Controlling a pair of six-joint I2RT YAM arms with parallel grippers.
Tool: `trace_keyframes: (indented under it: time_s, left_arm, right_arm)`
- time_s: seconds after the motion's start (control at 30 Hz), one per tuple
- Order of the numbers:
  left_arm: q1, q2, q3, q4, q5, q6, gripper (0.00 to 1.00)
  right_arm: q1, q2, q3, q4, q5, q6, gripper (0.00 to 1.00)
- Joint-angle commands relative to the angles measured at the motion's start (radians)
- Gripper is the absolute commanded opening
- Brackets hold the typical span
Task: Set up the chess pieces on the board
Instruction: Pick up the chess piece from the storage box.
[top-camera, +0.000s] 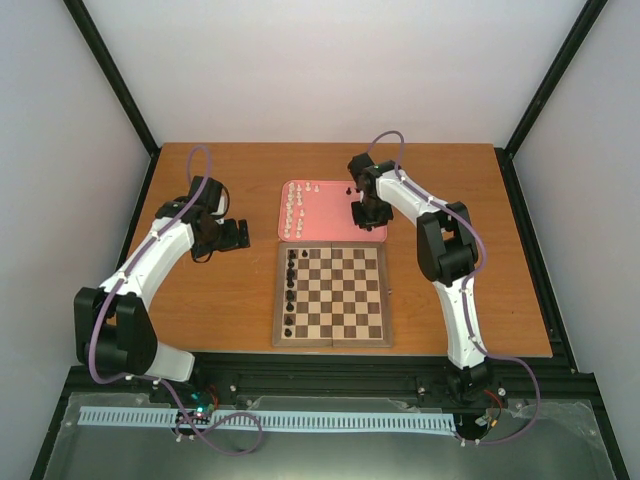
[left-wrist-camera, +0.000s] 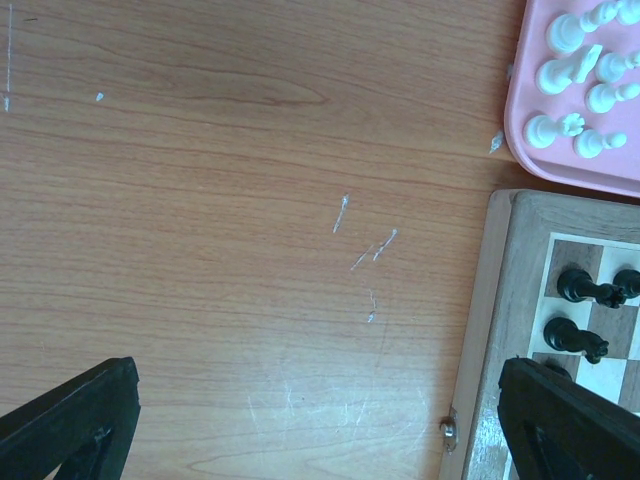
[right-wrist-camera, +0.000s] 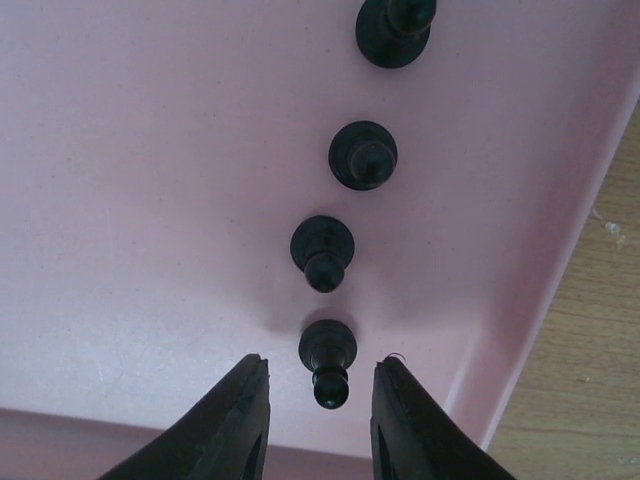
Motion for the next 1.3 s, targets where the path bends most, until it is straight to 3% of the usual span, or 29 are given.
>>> trace_keyframes:
  time_s: [0.0, 0.3, 0.67, 1.03, 1.27]
  left_arm:
    - [0.003, 0.011, 0.039, 0.002, -0.009, 0.011, 1.00]
    - [0.003, 0.017, 0.044, 0.002, -0.009, 0.011, 1.00]
    - [0.003, 0.010, 0.042, 0.000, -0.011, 0.011, 1.00]
    - [0.003, -0.024, 0.031, 0.002, -0.003, 0.011, 1.00]
    - [0.003, -0.058, 0.007, 0.007, 0.004, 0.008, 1.00]
  right_arm:
    - [-0.011, 0.017, -0.003, 0.008, 0.013, -0.010, 0.29]
    - [-0.018, 0.037, 0.008, 0.004, 0.007, -0.011, 0.23]
    - [-0.019, 0.026, 0.018, -0.010, 0.009, -0.012, 0.08]
    - [0.010, -0.141, 0.004, -0.078, 0.019, -0.003, 0.06]
    - [0.139, -0.228, 0.001, -0.141, 0.005, 0.034, 0.06]
